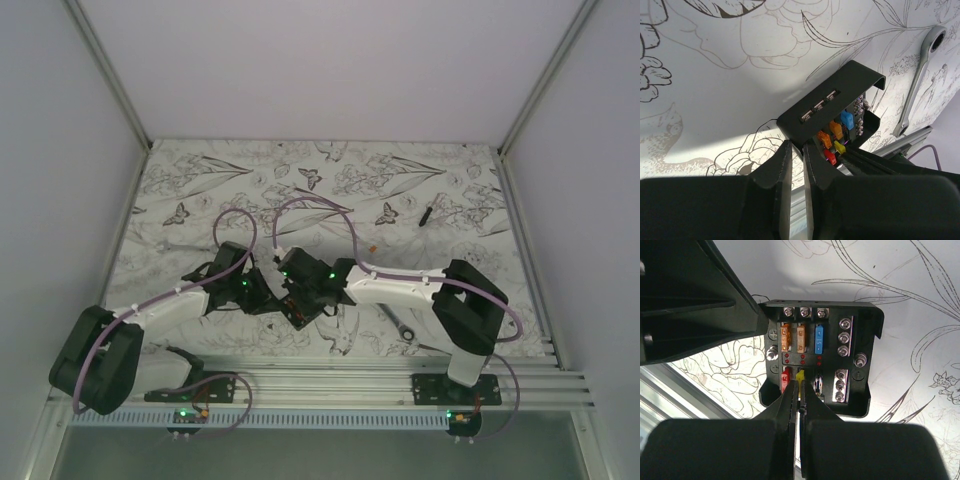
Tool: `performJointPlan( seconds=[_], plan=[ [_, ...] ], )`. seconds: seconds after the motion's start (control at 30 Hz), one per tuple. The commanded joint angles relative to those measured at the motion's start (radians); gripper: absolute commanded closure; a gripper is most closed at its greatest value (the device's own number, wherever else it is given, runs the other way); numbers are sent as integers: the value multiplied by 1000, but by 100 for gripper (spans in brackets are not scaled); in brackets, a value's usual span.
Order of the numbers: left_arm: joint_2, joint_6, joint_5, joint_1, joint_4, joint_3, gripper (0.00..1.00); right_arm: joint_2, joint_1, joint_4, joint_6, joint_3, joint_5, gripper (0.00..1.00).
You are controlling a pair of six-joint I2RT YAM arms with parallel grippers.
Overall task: Snap on the fuse box
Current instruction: Install the fuse at the fuse box base.
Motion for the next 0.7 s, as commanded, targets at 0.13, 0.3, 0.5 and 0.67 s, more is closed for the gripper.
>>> performJointPlan(
  seconds=[0.13,0.3,0.5,0.67],
  plan=[
    [11,-57,-35,-7,7,-12,100,36,30,-139,-11,-51,39,100],
    [-11,-85,-64,-7,5,-31,100,37,37,-171,-12,-32,44,100],
    [-83,-102,-112,-7,-2,-56,100,43,39,-179,-6,-42,31,100],
    [-89,-97,-124,-7,-15,-55,100,22,39,-182,-15,-52,27,100]
  ],
)
